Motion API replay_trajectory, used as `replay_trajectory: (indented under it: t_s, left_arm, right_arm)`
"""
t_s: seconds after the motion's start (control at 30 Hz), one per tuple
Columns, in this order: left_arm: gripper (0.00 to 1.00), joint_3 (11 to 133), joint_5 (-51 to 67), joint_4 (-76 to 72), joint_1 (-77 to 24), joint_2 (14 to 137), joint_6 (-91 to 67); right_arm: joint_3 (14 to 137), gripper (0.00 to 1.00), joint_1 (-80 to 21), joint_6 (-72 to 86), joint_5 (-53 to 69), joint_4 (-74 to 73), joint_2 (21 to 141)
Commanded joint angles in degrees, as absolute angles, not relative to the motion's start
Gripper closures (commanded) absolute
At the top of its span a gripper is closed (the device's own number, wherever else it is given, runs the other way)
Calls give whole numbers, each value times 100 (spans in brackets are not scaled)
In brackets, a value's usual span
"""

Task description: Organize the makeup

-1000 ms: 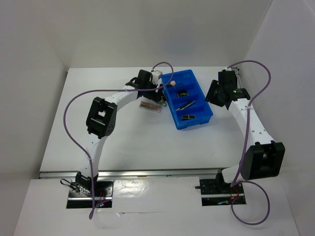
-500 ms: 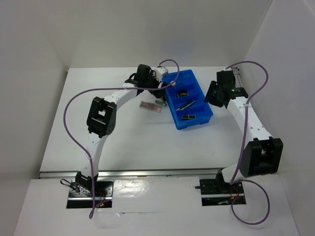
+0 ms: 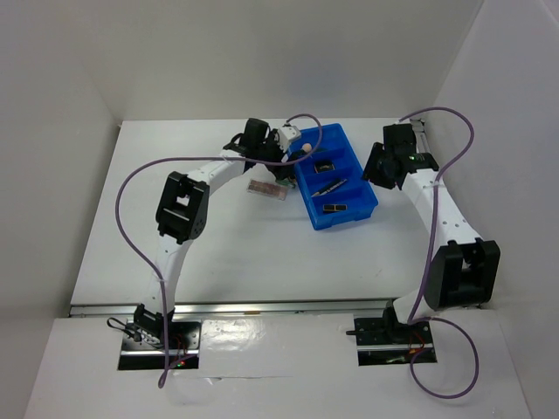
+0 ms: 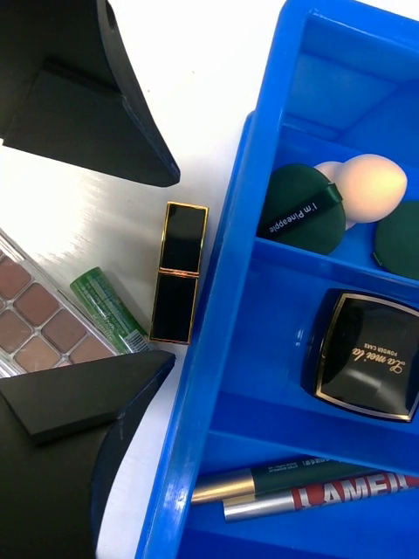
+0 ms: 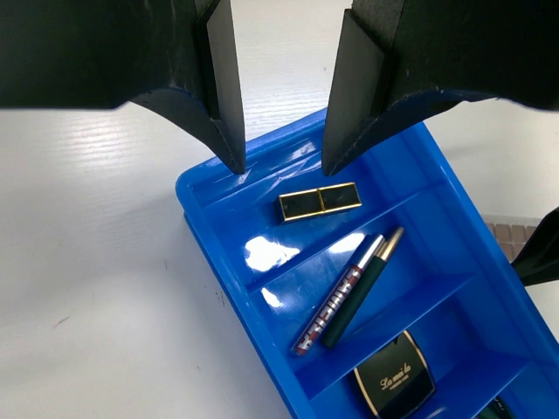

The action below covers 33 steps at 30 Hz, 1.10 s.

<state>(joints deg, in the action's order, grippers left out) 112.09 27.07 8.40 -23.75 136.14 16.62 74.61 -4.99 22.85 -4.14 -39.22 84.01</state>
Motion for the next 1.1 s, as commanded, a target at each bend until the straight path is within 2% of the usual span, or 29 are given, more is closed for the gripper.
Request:
replay_trajectory:
  t_s: [0.0, 0.43, 0.6, 1.07]
  left_arm:
    - [9, 11145, 2988, 510, -2355, 13729, 1907]
    - [5, 11092, 3094, 396, -2355, 13896, 1776]
    - [0, 11145, 3094, 396, -2355, 13948, 1775]
    - [0, 11347, 2989, 501, -2355, 14054, 1731]
  right_arm:
    - [7734, 52, -510, 2232, -492, -3955, 8429]
    - [7787, 52, -510, 2232, -492, -4008, 8481]
    - [7840, 52, -510, 2232, -492, -4008, 8534]
    - [7893, 52, -510, 2232, -440, -4008, 8587]
